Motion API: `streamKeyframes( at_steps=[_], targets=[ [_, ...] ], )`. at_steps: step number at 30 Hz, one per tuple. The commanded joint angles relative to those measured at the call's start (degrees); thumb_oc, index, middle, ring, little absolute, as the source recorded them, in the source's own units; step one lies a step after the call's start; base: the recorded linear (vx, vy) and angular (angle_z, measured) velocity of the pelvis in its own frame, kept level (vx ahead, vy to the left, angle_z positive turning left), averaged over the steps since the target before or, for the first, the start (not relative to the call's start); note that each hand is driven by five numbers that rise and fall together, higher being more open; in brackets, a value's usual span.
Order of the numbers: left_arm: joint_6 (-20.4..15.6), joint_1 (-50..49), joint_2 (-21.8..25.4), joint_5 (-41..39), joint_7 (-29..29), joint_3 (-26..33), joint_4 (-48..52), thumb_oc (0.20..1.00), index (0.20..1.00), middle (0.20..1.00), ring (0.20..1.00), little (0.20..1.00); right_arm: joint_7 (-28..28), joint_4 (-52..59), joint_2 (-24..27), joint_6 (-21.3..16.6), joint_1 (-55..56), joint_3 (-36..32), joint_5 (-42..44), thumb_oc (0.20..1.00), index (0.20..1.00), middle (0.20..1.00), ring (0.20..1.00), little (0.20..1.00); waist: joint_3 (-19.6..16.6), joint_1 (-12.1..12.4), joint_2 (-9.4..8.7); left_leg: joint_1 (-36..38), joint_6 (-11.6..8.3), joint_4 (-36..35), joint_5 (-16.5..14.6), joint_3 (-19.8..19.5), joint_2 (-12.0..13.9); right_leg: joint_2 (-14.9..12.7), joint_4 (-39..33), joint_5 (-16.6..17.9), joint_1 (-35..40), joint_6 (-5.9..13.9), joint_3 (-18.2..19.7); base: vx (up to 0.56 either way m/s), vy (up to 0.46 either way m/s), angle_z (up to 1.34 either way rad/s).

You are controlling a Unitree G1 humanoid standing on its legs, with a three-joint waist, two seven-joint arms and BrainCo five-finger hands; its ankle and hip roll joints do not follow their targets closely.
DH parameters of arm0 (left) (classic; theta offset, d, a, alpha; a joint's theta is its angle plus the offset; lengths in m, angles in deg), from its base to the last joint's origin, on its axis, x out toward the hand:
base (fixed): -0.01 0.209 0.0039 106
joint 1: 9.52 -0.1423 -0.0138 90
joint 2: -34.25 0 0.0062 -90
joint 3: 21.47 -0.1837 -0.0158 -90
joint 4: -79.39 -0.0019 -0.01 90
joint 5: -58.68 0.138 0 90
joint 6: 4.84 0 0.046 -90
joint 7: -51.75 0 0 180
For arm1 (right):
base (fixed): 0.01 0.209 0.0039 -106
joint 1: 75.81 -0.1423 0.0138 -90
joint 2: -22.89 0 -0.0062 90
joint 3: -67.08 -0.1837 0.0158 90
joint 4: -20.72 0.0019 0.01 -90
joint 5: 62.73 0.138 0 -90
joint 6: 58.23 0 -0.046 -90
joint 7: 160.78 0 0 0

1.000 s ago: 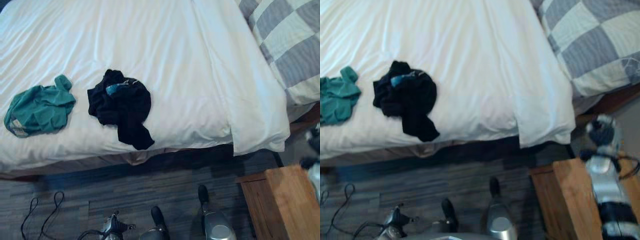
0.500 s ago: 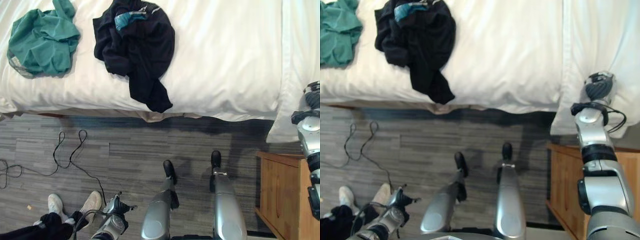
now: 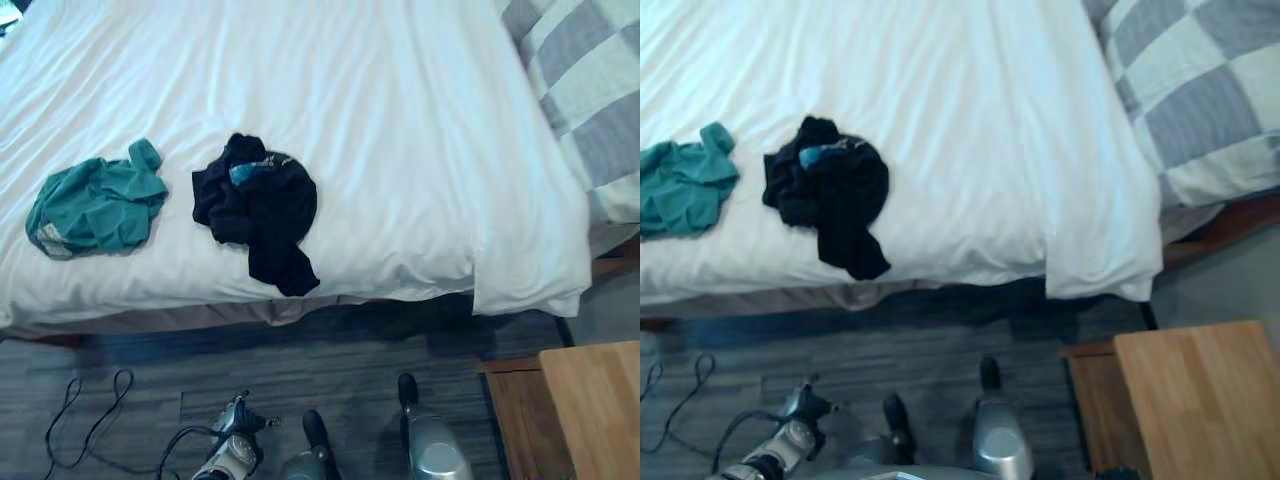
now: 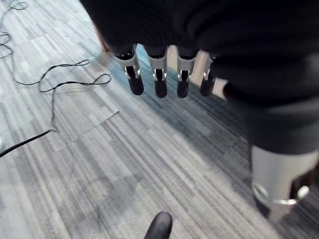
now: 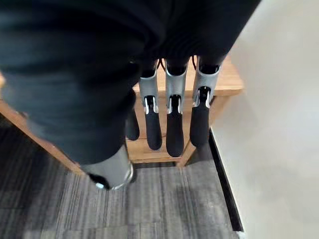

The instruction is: Tidy up the quilt and then pick up the clothes from the bed and put them into the laundry hamper.

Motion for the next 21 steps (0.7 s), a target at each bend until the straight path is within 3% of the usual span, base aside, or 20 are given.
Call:
streamKeyframes(
  at_steps=[1,2,3,4,5,6,7,8,9,10,11,12,13,14,15,16,18,21],
  targets=[
    [0.3,0.4,2.0,2.4,0.7,-0.8,-1.3,1.0,1.0,1.0,1.0,1.0,1.3,-1.1,-2.2,-0.2,-4.8,2.2,-1.3,1.0,1.0,1.0,1.0,1.0,1.4,1.0,-0.93,0.4,0.38,0.0,-5.2,-3.0,-1.0,1.3,4.7,-4.5,-1.2,5.29,4.6,-0.09,0.058,0.15],
    [0.3,0.4,2.0,2.4,0.7,-0.8,-1.3,1.0,1.0,1.0,1.0,1.0,1.3,-1.1,-2.2,-0.2,-4.8,2.2,-1.3,1.0,1.0,1.0,1.0,1.0,1.4,1.0,-0.93,0.4,0.38,0.0,-5.2,-3.0,-1.0,1.3,4.7,-4.5,-1.2,5.29,4.6,-0.08,0.085,0.25],
    [0.3,0.1,2.5,2.5,1.0,-0.5,-1.5,1.0,1.0,1.0,1.0,1.0,2.1,-1.6,-2.9,-0.4,-5.2,4.2,-2.3,1.0,1.0,1.0,1.0,1.0,1.3,1.4,-0.51,0.8,1.05,0.0,-5.6,-3.0,-1.8,4.5,6.2,-7.5,0.7,3.69,4.0,-0.03,0.06,0.22],
    [0.1,0.0,2.6,2.7,1.3,-0.3,-1.7,1.0,1.0,1.0,1.0,1.0,2.6,-1.1,-3.4,-0.3,-5.9,6.1,-3.9,1.0,1.0,1.0,1.0,1.0,0.9,2.4,-0.76,0.9,1.37,0.0,-6.3,-3.2,-3.0,3.9,2.6,-8.4,4.1,2.52,2.0,-0.03,0.056,0.29],
    [-0.3,-0.8,2.4,2.6,1.1,0.7,-1.6,1.0,1.0,1.0,1.0,1.0,2.8,0.7,-3.5,-1.0,-7.5,8.1,-4.8,1.0,1.0,1.0,1.0,1.0,0.7,3.1,-0.92,-1.2,1.52,3.9,-7.0,-3.3,-4.0,4.2,-4.1,-8.0,6.6,1.1,3.9,-0.02,-0.002,0.27],
    [-0.8,-1.0,2.2,1.7,1.1,1.6,-1.6,1.0,1.0,1.0,1.0,1.0,2.9,1.9,-3.3,-1.4,-7.6,8.9,-5.5,1.0,1.0,1.0,1.0,1.0,1.1,3.8,-1.09,-3.6,0.82,8.4,-7.7,-2.8,-4.0,3.4,-5.6,-8.1,7.3,0.49,3.4,-0.16,0.023,0.13],
    [-0.9,-0.5,1.8,-1.1,0.3,2.8,-1.2,1.0,1.0,1.0,1.0,1.0,2.6,2.6,-2.7,-1.5,-8.4,9.6,-5.2,1.0,1.0,1.0,1.0,1.0,2.8,4.4,-1.49,-8.1,-1.66,15.0,-6.7,-0.4,-1.9,1.8,-7.2,-8.3,8.4,-0.68,1.6,-0.16,0.025,0.04],
    [-0.9,-0.4,1.8,-1.2,0.3,2.9,-1.2,1.0,1.0,1.0,1.0,1.0,2.6,2.5,-2.7,-1.5,-8.4,9.6,-5.2,1.0,1.0,1.0,1.0,1.0,2.8,4.3,-1.42,-8.3,-1.7,15.5,-6.9,-0.5,-1.8,1.9,-7.3,-8.3,8.4,-0.71,1.5,-0.14,0.1,0.32],
    [-1.0,-0.6,1.4,-2.7,0.2,3.7,-1.2,1.0,1.0,1.0,1.0,1.0,2.4,2.9,-2.5,-1.4,-8.4,9.1,-4.5,1.0,1.0,1.0,1.0,1.0,3.1,4.0,-1.3,-8.8,-2.34,16.3,-6.4,1.8,0.3,0.9,-8.3,-8.1,9.1,-0.73,0.8,-0.01,0.221,0.78],
    [-1.0,-1.0,1.4,-2.8,-0.6,4.4,-1.6,1.0,1.0,1.0,1.0,1.0,2.5,2.9,-2.8,-1.4,-8.6,9.7,-4.6,1.0,1.0,1.0,1.0,1.0,2.8,4.4,-0.92,-8.3,-2.69,14.1,-5.4,1.5,2.1,-0.2,-9.3,-7.4,9.2,0.1,0.1,0.0,0.222,0.79],
    [-1.0,-1.0,1.4,-2.8,-0.6,4.4,-1.6,1.0,1.0,1.0,1.0,1.0,2.5,2.9,-2.8,-1.4,-8.6,9.8,-4.6,1.0,1.0,1.0,1.0,1.0,2.8,4.4,-0.94,-8.2,-2.69,14.0,-5.3,1.5,2.0,-0.2,-9.4,-7.4,9.3,0.11,0.1,0.07,0.35,0.39],
    [-0.9,-1.3,1.7,-2.0,-0.8,4.2,-2.3,1.0,1.0,1.0,1.0,1.0,3.0,2.1,-2.9,-1.2,-8.5,11.0,-6.7,1.0,1.0,1.0,1.0,1.0,1.6,4.6,-0.89,-7.6,-3.23,10.6,-3.5,-1.4,4.7,-1.9,-9.6,-6.8,8.7,1.17,0.0,0.06,0.2,0.1],
    [-0.9,-1.3,1.7,-2.0,-0.8,4.2,-2.3,1.0,1.0,1.0,1.0,1.0,3.0,2.1,-3.0,-1.2,-8.5,11.0,-6.7,1.0,1.0,1.0,1.0,1.0,1.6,4.5,-0.89,-7.6,-3.25,10.5,-3.5,-1.5,4.6,-1.9,-9.6,-6.8,8.8,1.17,-0.1,0.09,0.32,0.15],
    [-0.9,-1.3,1.7,-1.7,-0.9,4.2,-2.6,1.0,1.0,1.0,1.0,1.0,3.1,1.7,-2.9,-0.8,-8.4,11.1,-7.7,1.0,1.0,1.0,1.0,1.0,1.1,4.4,-0.96,-7.3,-3.79,8.4,-2.0,-2.4,6.7,-3.1,-9.9,-6.6,8.6,1.71,-0.2,0.13,0.427,0.25],
    [-1.0,-1.0,1.6,-1.0,-0.7,3.6,-3.0,1.0,1.0,1.0,1.0,1.0,3.5,0.7,-2.5,-0.4,-7.8,11.9,-10.5,1.0,1.0,1.0,1.0,1.0,0.2,4.3,-1.18,-7.4,-4.91,5.1,1.4,-3.0,11.1,-5.5,-10.5,-6.5,9.1,2.85,-0.7,0.13,0.427,0.24],
    [-1.1,-1.0,1.6,-1.0,-0.7,3.6,-3.0,1.0,1.0,1.0,1.0,1.0,3.5,0.7,-2.5,-0.4,-7.8,11.9,-10.6,1.0,1.0,1.0,1.0,1.0,0.3,4.2,-1.2,-7.1,-4.95,4.8,1.5,-3.1,11.1,-5.6,-10.6,-6.5,9.4,2.86,-0.9,0.17,0.473,0.18],
    [-1.1,-0.8,1.6,0.3,0.1,2.1,-2.8,1.0,1.0,1.0,1.0,1.0,4.3,-0.4,-2.2,-0.5,-6.1,11.1,-11.3,1.0,1.0,1.0,1.0,1.0,-1.7,3.6,-1.0,-6.6,-6.38,0.9,4.8,1.3,15.5,-8.3,-11.3,-6.7,11.3,4.73,-2.8,0.23,0.53,0.21],
    [-1.2,-0.8,1.7,1.4,0.6,1.1,-2.6,1.0,1.0,1.0,1.0,1.0,4.4,-0.8,-2.1,-0.4,-4.9,10.4,-11.5,1.0,1.0,1.0,1.0,1.0,-2.6,3.6,-0.91,-6.5,-6.99,0.2,5.2,2.0,15.6,-9.7,-11.5,-6.5,12.7,5.64,-3.5,0.22,0.46,0.4]
  ],
)
